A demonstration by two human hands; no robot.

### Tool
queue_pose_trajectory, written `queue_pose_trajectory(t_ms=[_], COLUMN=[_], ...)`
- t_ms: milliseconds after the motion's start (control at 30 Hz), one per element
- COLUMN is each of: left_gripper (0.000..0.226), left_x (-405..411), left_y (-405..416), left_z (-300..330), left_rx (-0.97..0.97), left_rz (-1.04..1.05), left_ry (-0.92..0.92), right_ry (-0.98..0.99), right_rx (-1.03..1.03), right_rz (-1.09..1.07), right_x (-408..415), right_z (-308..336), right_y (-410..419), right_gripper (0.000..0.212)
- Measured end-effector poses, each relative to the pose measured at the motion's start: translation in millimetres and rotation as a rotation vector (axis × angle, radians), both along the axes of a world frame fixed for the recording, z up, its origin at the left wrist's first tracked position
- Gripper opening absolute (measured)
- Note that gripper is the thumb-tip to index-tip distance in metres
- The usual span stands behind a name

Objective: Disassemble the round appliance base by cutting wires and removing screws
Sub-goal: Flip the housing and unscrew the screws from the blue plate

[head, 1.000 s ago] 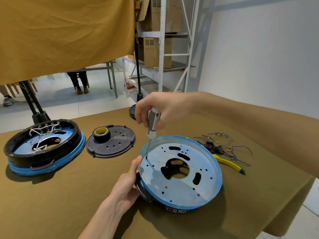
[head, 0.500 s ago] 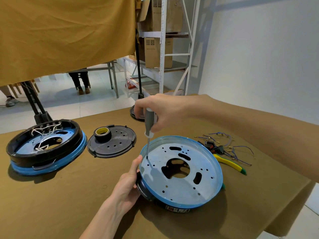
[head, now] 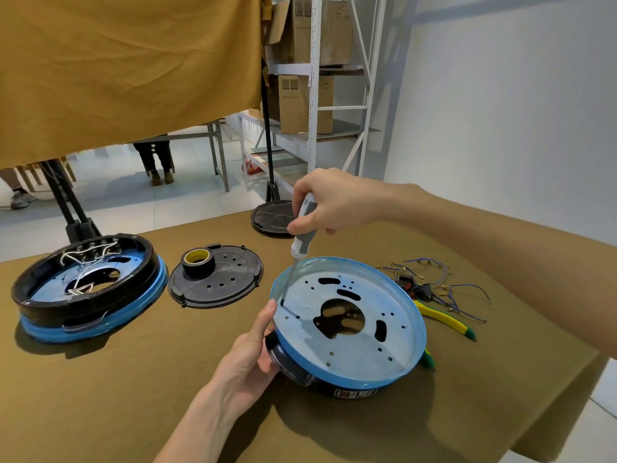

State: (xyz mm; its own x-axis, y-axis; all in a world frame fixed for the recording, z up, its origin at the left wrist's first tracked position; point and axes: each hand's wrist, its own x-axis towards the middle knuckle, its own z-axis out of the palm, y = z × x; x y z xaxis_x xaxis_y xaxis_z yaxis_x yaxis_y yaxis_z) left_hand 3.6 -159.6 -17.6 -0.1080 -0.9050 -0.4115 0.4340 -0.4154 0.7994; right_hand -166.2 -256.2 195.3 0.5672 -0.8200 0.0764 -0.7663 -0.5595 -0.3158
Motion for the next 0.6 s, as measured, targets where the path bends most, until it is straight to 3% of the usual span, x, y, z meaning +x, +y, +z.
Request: queue_pose_trajectory(t_ms=[600], left_gripper=[0.084], left_x=[0.7], left_y=[-2.7], left_z=[-0.3], left_rx=[0.103], left_rz=[0.052], left_ry=[0.083], right_ry=[-0.09], right_rx=[-0.098], right_rz=[0.046], right_x=[0.0], right_z=[-10.8], right_y=[0.4], right_gripper=[0.033])
